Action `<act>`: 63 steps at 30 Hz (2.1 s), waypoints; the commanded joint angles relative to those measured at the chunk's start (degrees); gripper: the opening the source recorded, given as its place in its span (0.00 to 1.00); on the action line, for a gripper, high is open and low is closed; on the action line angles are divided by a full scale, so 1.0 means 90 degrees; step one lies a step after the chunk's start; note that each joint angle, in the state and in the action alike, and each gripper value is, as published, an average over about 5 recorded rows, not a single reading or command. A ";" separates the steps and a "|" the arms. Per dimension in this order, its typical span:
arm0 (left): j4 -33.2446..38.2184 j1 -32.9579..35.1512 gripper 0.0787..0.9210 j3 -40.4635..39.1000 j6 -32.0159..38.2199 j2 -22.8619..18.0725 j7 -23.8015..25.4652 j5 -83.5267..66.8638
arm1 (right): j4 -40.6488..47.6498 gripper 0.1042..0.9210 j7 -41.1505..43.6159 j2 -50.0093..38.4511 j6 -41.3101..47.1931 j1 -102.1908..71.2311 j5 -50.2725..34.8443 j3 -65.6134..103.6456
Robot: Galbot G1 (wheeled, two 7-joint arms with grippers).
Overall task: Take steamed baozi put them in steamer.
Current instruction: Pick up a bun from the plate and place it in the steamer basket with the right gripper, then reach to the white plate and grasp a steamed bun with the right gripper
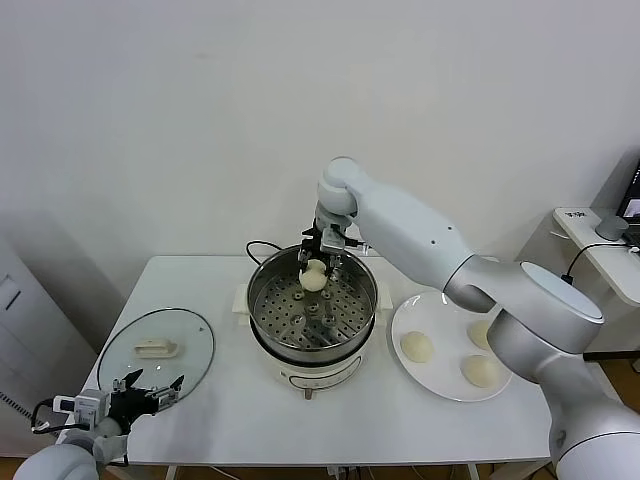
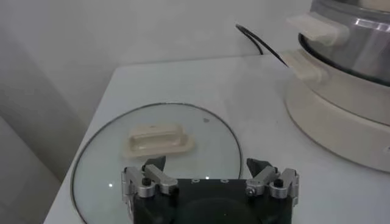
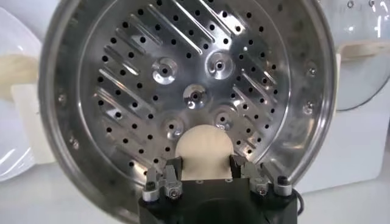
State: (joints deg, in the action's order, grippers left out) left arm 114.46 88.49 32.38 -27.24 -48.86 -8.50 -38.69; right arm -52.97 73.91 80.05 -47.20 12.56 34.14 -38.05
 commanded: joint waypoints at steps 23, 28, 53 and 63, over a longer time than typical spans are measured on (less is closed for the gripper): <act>0.0092 0.0173 0.88 0.0141 0.0020 -0.0070 0.0005 0.0000 | 0.0466 0.88 0.0543 -0.1892 0.1938 0.2410 -0.4946 -0.2655; 0.0111 0.0173 0.88 0.0143 0.0006 -0.0100 0.0000 0.0010 | 0.0052 0.88 0.0407 -0.2710 0.3320 0.2592 -0.5866 -0.3542; 0.0245 0.0232 0.88 0.0237 -0.0042 -0.0196 -0.0022 0.0068 | -0.0710 0.88 -0.0429 -0.3831 0.4683 0.0681 -0.5812 -0.3089; 0.0235 0.0228 0.88 0.0224 -0.0061 -0.0203 -0.0024 0.0101 | -0.0473 0.88 -0.0654 -0.3707 0.4680 -0.0156 -0.5355 -0.2599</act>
State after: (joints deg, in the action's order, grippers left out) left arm 116.64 90.55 34.49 -27.77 -50.68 -8.73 -37.81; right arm -57.48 69.44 47.58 -7.75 17.78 -16.20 -64.40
